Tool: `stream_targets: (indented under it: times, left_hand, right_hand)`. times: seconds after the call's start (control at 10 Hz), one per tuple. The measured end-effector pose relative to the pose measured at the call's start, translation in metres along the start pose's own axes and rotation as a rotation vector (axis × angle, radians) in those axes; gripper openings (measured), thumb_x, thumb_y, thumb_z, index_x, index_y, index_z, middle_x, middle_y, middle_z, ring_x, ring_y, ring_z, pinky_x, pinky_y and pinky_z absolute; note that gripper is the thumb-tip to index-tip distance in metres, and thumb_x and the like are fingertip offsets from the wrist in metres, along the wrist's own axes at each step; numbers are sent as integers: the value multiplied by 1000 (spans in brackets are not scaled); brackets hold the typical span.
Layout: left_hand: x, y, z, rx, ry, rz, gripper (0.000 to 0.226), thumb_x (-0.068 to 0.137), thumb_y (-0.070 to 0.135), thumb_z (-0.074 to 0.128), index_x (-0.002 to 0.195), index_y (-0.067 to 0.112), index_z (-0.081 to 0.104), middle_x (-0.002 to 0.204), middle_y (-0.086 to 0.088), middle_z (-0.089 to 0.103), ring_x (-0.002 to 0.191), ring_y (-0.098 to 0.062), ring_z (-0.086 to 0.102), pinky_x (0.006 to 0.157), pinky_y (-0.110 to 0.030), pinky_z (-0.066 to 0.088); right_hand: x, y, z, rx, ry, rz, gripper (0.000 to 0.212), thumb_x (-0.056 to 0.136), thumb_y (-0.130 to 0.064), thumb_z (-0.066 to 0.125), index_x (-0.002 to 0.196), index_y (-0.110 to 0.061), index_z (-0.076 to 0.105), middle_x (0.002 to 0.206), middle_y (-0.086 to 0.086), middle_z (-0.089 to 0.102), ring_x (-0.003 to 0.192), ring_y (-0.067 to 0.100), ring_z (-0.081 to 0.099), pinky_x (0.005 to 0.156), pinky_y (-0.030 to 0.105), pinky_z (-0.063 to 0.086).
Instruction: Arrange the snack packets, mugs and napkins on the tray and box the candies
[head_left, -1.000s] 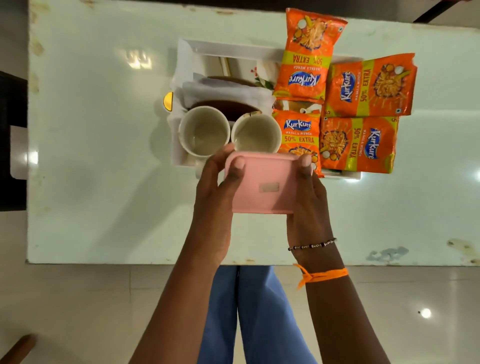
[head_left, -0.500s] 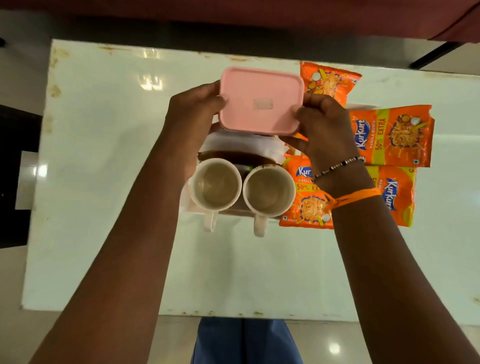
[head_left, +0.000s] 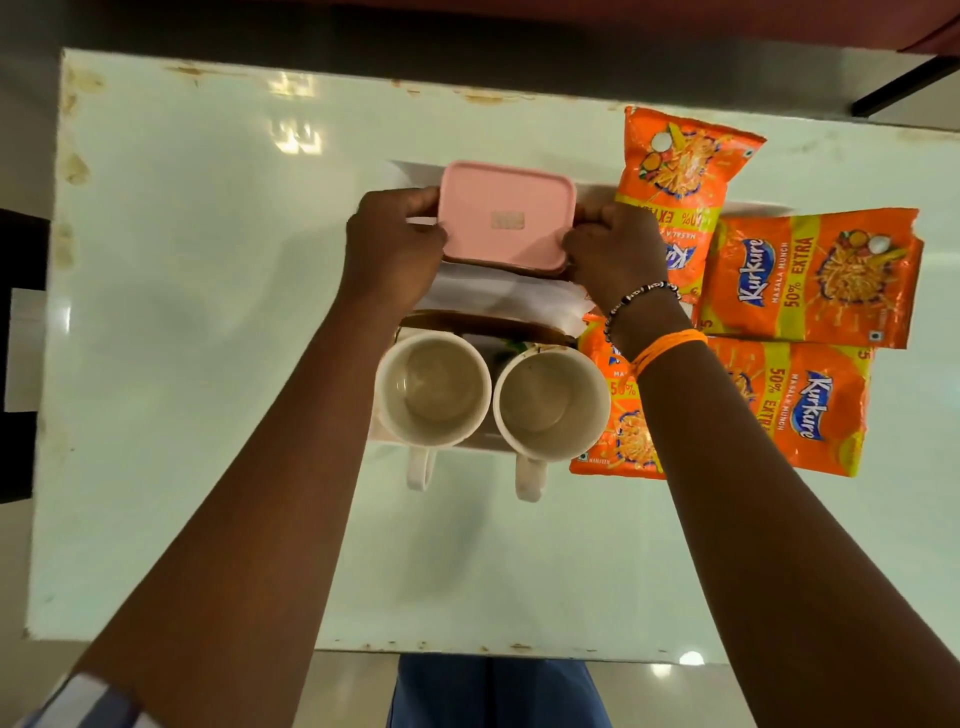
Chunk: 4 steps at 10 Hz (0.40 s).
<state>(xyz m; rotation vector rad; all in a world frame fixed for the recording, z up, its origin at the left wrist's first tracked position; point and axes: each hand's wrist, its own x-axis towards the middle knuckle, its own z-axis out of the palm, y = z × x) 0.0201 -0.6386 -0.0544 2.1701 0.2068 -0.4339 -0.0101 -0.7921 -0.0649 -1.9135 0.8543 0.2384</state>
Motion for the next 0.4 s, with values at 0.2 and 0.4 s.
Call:
stream_targets:
  times: [0.2,0.4]
  left_hand:
    - [1,-7,7,115,-11,57,40,88,8,48,127,14,55,132,-6,58,120,-22,53,89,-19,38]
    - [-5,-6,7,136,42,28,44,95,24,44,137,14,41,139,-7,48,127,-20,45,99,-24,35]
  right_hand:
    - [0,5,1,-24,36,-44,25,82,-3,53,104,1,66,106,22,69,97,33,65,88,46,53]
    - [-9,7,-2,-82,-3,-69,30,88,-13,52,114,-1,60,116,16,67,106,27,62,95,41,49]
